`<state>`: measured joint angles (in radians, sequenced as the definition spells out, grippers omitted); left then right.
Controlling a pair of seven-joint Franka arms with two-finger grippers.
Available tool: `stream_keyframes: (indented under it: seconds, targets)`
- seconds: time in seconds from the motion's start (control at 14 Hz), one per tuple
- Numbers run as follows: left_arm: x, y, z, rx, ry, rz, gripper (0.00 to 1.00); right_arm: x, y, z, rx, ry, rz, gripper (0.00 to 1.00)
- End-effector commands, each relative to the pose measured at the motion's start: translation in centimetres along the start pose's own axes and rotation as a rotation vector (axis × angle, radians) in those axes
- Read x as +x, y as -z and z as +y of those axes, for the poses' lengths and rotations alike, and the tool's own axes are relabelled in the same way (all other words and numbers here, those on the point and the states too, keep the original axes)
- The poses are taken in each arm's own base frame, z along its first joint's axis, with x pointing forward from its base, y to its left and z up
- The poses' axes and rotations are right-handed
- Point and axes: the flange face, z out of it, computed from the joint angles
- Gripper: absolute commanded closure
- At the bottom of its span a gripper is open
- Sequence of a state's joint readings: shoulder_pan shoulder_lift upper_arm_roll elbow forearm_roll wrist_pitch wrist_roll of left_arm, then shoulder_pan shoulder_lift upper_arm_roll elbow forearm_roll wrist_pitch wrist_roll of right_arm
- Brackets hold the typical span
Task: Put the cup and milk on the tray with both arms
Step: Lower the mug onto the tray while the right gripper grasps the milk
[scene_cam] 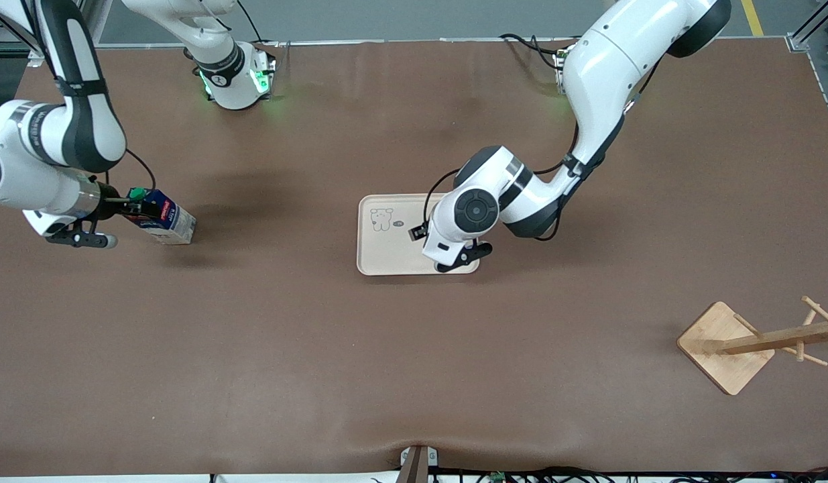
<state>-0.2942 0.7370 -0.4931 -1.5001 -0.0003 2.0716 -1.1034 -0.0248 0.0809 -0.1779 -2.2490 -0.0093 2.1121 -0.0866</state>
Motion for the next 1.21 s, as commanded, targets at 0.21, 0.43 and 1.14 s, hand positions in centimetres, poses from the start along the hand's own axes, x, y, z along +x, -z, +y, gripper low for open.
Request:
stream_keyframes:
  seconds: [0.21,0.43,1.14]
  targets:
    - [3.4,12.6,-4.0,-0.076,0.083,0.134,0.0,0.6,6.5,-1.5,-0.012,-0.058,0.024,1.0]
    - [6.8,18.5,-8.9,-0.061,0.153,0.196,0.0,1.9,13.0,-7.1,-0.041,-0.056,-0.028,1.0]
    - [13.5,34.0,-25.2,0.076,-0.074,0.386,0.0,-0.5,4.8,-42.7,0.102,-0.067,-0.204,1.0]
